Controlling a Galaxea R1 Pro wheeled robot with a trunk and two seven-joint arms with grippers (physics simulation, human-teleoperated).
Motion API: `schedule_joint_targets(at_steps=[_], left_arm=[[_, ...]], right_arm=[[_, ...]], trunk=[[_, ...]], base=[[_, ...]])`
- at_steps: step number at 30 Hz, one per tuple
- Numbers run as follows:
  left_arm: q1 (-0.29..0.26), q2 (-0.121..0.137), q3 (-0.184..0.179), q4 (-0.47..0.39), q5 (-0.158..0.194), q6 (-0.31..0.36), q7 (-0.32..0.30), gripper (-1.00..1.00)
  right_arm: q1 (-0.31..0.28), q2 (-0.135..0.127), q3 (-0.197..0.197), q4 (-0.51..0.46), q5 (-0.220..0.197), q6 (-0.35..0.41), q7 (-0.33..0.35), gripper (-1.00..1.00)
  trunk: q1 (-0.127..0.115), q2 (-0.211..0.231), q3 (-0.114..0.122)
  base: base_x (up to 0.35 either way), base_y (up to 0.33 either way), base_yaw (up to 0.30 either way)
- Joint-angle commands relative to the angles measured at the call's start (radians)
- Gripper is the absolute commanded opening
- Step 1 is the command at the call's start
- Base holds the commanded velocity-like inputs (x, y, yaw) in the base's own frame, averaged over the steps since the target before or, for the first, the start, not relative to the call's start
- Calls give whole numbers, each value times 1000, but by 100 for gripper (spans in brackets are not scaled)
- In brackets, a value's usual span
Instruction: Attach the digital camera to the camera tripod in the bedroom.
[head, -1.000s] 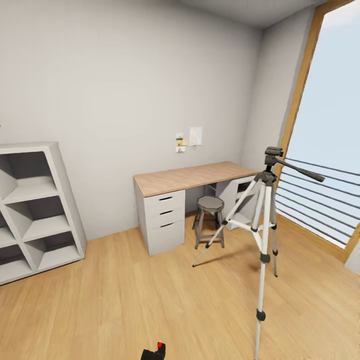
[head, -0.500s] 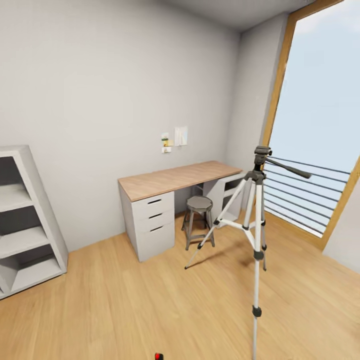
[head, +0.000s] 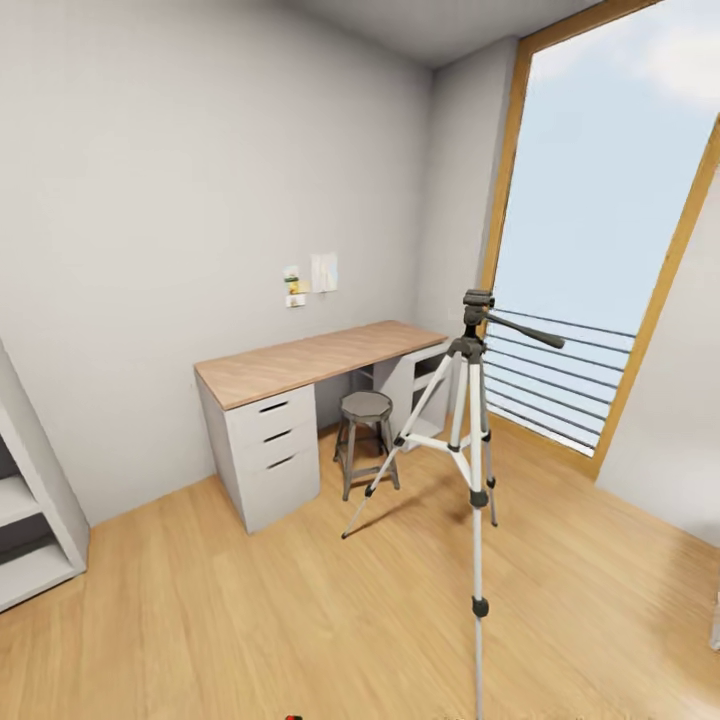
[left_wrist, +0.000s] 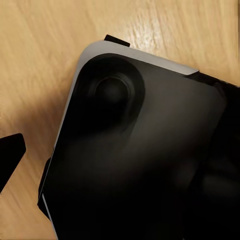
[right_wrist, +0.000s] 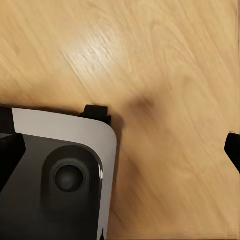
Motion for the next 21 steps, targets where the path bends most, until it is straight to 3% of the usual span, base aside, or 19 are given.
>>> schedule_joint_targets(at_steps=[1,14,21], left_arm=[[0,0,1,-1,4,-2,0,100],[0,0,1,-1,4,-2,0,100],[0,0,1,-1,5,-2,0,100]], right_arm=[[-2,0,7,3,1,-6,2,100],[-2,0,7,3,2,-6,2,100],[-2,-2,8,2,7,-4,2,100]], trunk=[[0,-1,-1],[0,-1,-1],[0,-1,-1]], base=[[0,0,-241],[0,0,-234],[0,0,-73]])
